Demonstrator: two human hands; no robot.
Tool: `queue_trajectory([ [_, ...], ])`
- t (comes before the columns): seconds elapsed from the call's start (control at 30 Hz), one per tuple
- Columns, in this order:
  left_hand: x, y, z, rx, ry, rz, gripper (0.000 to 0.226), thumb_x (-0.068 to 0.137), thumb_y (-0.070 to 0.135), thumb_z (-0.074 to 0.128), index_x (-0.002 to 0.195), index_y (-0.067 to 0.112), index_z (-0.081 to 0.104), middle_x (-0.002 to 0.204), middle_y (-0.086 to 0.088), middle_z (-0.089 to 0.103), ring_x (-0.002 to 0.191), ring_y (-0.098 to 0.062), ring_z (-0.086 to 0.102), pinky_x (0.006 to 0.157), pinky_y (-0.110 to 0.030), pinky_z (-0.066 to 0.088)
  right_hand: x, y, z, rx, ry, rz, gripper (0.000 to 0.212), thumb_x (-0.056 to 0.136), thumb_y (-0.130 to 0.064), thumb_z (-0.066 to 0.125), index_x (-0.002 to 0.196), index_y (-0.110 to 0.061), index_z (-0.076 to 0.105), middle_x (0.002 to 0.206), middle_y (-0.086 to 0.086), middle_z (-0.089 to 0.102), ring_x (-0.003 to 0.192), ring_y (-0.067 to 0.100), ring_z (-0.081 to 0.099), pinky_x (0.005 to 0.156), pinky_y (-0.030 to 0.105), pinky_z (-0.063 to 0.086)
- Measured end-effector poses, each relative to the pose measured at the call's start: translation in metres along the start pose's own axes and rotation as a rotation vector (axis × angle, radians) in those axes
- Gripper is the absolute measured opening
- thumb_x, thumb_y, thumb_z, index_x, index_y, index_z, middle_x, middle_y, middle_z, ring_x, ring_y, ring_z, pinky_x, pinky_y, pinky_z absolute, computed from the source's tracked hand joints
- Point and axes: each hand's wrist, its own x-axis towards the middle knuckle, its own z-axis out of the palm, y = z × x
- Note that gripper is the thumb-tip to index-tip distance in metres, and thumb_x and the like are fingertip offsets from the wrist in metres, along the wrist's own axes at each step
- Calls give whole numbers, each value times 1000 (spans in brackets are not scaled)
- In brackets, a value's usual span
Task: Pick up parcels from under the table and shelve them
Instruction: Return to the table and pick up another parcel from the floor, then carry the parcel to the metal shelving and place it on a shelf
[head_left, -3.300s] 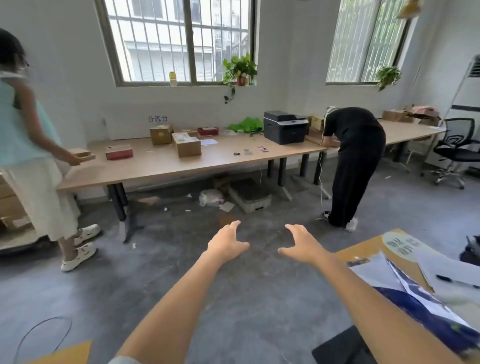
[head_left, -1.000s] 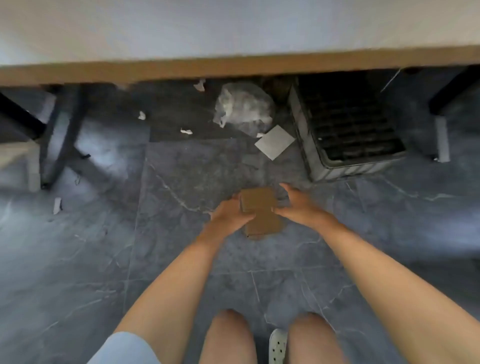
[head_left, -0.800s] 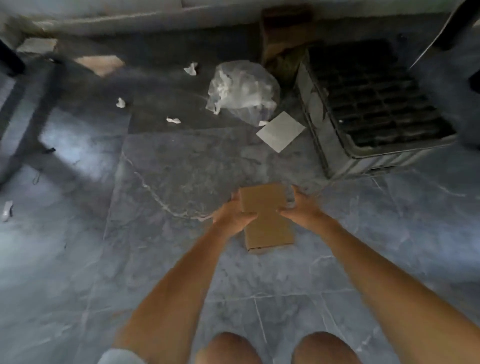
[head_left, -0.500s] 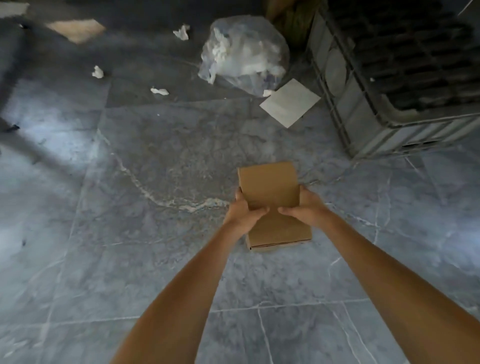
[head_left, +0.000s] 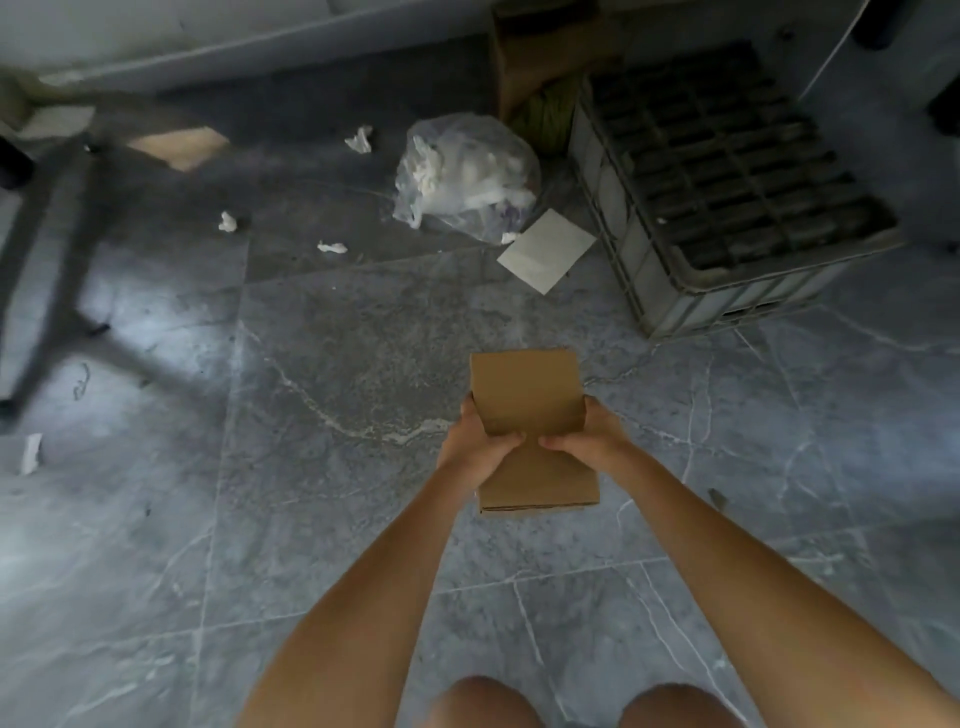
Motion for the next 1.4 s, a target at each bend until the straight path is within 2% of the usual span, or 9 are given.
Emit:
queue_trajectory([
  [0.4,-267,206,-78,246,-94,169,80,79,35,70,145,18,27,135,-8,52,120,-30,54,90,-34,46,-301,-83,-176,279,128,67,61,75,-26,76,127,-9,49,128,8,59,116,24,56,86,27,44],
  [0.53,-360,272,-92,372,-131,251,89,77,47,69,148,22,21,138,-6,31,118,-29,52,93,-40,46,-400,-97,-222,500,229,137,38,94,-36,49,121,-10,56,122,7,59,105,22,56,82,28,41],
  [0.63,-421,315,-94,407,-180,347,90,77,47,69,148,24,18,135,-4,31,116,-25,52,91,-39,47,-465,-103,-254,626,380,175,31,100,-30,30,87,-11,50,88,4,51,80,19,48,74,28,34],
  [0.73,-477,346,-93,440,-232,468,85,79,48,67,145,22,21,136,-3,32,113,-22,51,91,-37,48,-534,-102,-279,801,496,243,33,96,-27,27,77,-11,49,79,4,48,74,19,44,73,32,34],
  [0.9,-559,371,-80,494,-346,635,79,83,48,63,145,16,25,139,-5,34,119,-24,48,97,-38,46,-639,-72,-298,986,701,191,42,87,-28,38,94,0,68,96,19,70,90,38,65,80,47,53],
  [0.97,-591,376,-68,499,-384,690,69,89,45,54,144,14,27,142,-7,35,122,-27,48,102,-42,44,-679,-57,-298,1039,795,162,32,87,-18,42,84,-6,72,84,14,70,79,34,64,72,45,55],
  [1.03,-625,379,-54,514,-431,741,61,94,42,45,144,12,28,145,-9,34,123,-28,47,104,-42,42,-717,-42,-295,1041,896,138,38,87,-4,38,98,-11,74,84,9,68,77,26,61,74,44,55],
  [1.17,-694,382,-20,579,-540,850,59,96,39,40,146,11,27,147,-10,33,124,-28,46,104,-41,40,-789,-3,-284,994,1098,150,42,92,6,36,122,-7,62,94,8,64,80,21,56,58,21,45],
  [1.4,-832,358,41,683,-809,1040,52,92,27,47,141,13,39,135,-10,43,109,-23,49,85,-30,38,-911,81,-246,997,1378,279,45,92,3,39,131,-14,56,122,12,66,96,22,61,93,38,52],
])
